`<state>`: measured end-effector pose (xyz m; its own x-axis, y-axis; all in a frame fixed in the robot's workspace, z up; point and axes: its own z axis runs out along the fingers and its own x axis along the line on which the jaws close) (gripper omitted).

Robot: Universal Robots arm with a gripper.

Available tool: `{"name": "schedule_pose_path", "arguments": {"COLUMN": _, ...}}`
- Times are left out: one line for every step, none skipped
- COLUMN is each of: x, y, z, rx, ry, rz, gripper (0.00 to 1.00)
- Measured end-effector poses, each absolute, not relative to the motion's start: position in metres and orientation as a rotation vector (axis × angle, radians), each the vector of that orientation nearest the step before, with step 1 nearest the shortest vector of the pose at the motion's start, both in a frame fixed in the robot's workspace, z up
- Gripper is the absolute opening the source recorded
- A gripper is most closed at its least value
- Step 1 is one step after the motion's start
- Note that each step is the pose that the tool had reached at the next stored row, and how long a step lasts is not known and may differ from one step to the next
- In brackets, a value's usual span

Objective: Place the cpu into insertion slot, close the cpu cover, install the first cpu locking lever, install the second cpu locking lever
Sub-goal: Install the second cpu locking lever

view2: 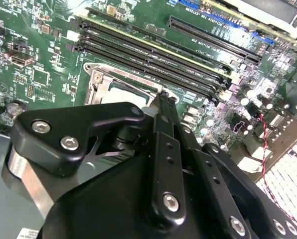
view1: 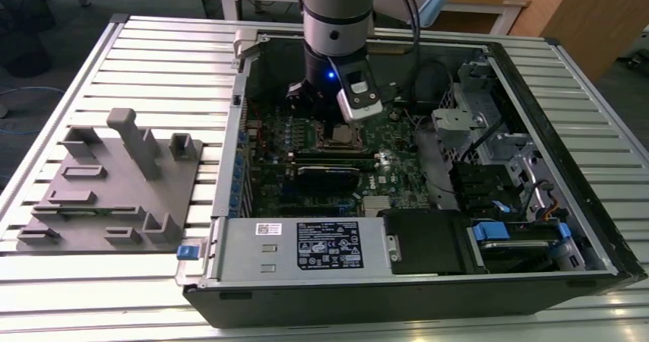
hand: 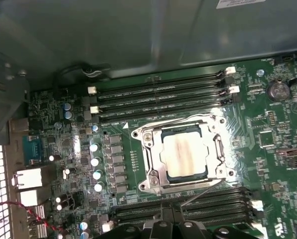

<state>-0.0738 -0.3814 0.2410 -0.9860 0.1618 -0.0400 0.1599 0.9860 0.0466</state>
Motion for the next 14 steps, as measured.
{"name": "schedule_pose_path", "arguments": {"x": -0.0738, "y": -0.3814, "z": 0.2399, "rx": 0.25, "ry": 3.087, "rz": 0.067, "gripper": 0.11}}
{"name": "schedule_pose_path", "arguments": {"x": -0.0738, "y": -0.3814, "z": 0.2397, "rx": 0.25, "ry": 3.087, "rz": 0.067, "gripper": 0.11}}
{"name": "schedule_pose_path", "arguments": {"x": -0.0738, "y": -0.3815, "z": 0.2397, "rx": 0.25, "ry": 3.087, "rz": 0.066, "gripper": 0.11}}
{"name": "schedule_pose_path", "arguments": {"x": -0.0738, "y": -0.3814, "z": 0.2394, "rx": 0.25, "ry": 3.087, "rz": 0.067, "gripper": 0.11}}
{"name": "schedule_pose_path", "arguments": {"x": -0.0738, "y": -0.3814, "z": 0.2383, "rx": 0.25, "ry": 3.087, "rz": 0.067, "gripper": 0.11}}
{"name": "schedule_pose_path", "arguments": {"x": -0.0742, "y": -0.3814, "z": 0.2367, "rx": 0.25, "ry": 3.087, "rz": 0.067, "gripper": 0.11}}
{"name": "schedule_pose_path", "arguments": {"x": -0.0744, "y": -0.3814, "z": 0.2356, "rx": 0.25, "ry": 3.087, "rz": 0.067, "gripper": 0.11}}
{"name": "schedule_pose_path", "arguments": {"x": -0.0745, "y": -0.3815, "z": 0.2352, "rx": 0.25, "ry": 3.087, "rz": 0.067, "gripper": 0.11}}
{"name": "schedule_pose_path", "arguments": {"x": -0.0745, "y": -0.3815, "z": 0.2352, "rx": 0.25, "ry": 3.087, "rz": 0.067, "gripper": 0.11}}
{"name": "schedule_pose_path", "arguments": {"x": -0.0745, "y": -0.3815, "z": 0.2353, "rx": 0.25, "ry": 3.087, "rz": 0.066, "gripper": 0.11}}
{"name": "schedule_pose_path", "arguments": {"x": -0.0747, "y": -0.3815, "z": 0.2351, "rx": 0.25, "ry": 3.087, "rz": 0.067, "gripper": 0.11}}
{"name": "schedule_pose_path", "arguments": {"x": -0.0753, "y": -0.3816, "z": 0.2347, "rx": 0.25, "ry": 3.087, "rz": 0.067, "gripper": 0.11}}
{"name": "schedule_pose_path", "arguments": {"x": -0.0762, "y": -0.3818, "z": 0.2343, "rx": 0.25, "ry": 3.087, "rz": 0.067, "gripper": 0.11}}
{"name": "schedule_pose_path", "arguments": {"x": -0.077, "y": -0.382, "z": 0.2341, "rx": 0.25, "ry": 3.087, "rz": 0.067, "gripper": 0.11}}
